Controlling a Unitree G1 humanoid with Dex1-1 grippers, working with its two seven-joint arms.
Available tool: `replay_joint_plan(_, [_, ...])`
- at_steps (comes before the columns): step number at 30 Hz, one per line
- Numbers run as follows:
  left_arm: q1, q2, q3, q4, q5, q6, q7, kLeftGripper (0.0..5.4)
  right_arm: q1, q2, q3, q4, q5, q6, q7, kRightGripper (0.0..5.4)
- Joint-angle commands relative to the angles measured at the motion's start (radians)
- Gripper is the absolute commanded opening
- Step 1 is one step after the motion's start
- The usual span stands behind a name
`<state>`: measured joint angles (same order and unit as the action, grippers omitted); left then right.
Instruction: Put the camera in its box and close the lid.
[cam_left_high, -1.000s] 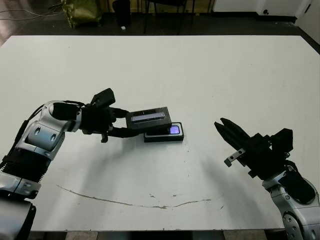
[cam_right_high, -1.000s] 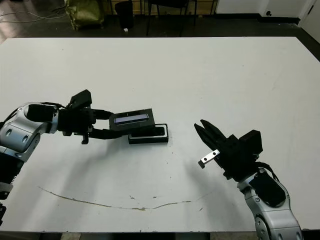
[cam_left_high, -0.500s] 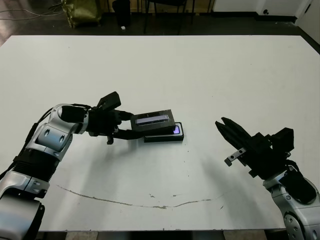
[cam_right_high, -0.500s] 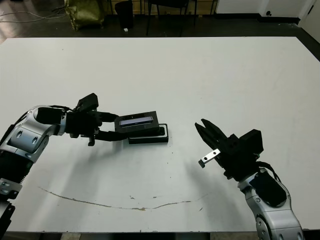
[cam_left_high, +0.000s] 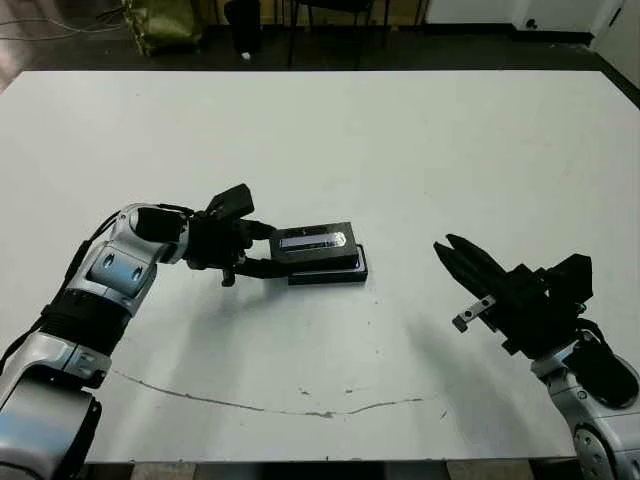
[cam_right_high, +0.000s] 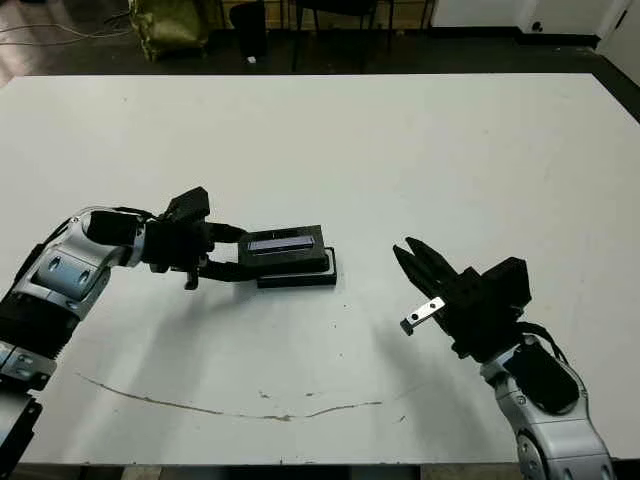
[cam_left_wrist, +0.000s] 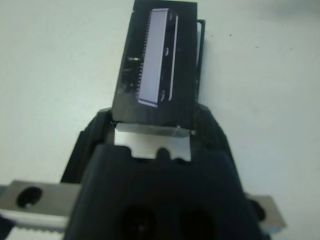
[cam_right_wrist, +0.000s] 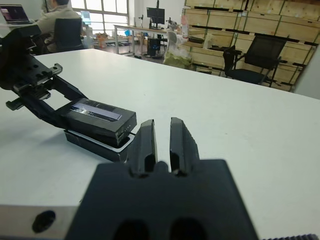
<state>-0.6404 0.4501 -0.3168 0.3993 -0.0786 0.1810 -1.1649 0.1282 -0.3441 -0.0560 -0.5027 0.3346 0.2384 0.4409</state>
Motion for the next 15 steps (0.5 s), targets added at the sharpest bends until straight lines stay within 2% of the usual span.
replay_joint_plan(1, [0.005, 0.007, -0.019, 0.011, 0.019, -0.006, -0.025, 2.05, 0.008, -0.011, -0.002, 0.007, -0.006, 0.006, 0.003, 0.0])
replay_joint_plan(13, [-0.005, 0.009, -0.039, 0.031, 0.025, 0.006, -0.102, 2.05, 0.009, -0.012, -0.003, 0.004, -0.001, 0.022, -0.002, 0.0])
replay_joint_plan(15, [0.002, 0.01, -0.04, 0.037, 0.029, -0.029, -0.105, 2.05, 0.01, -0.011, -0.006, 0.007, 0.005, 0.02, 0.003, 0.0])
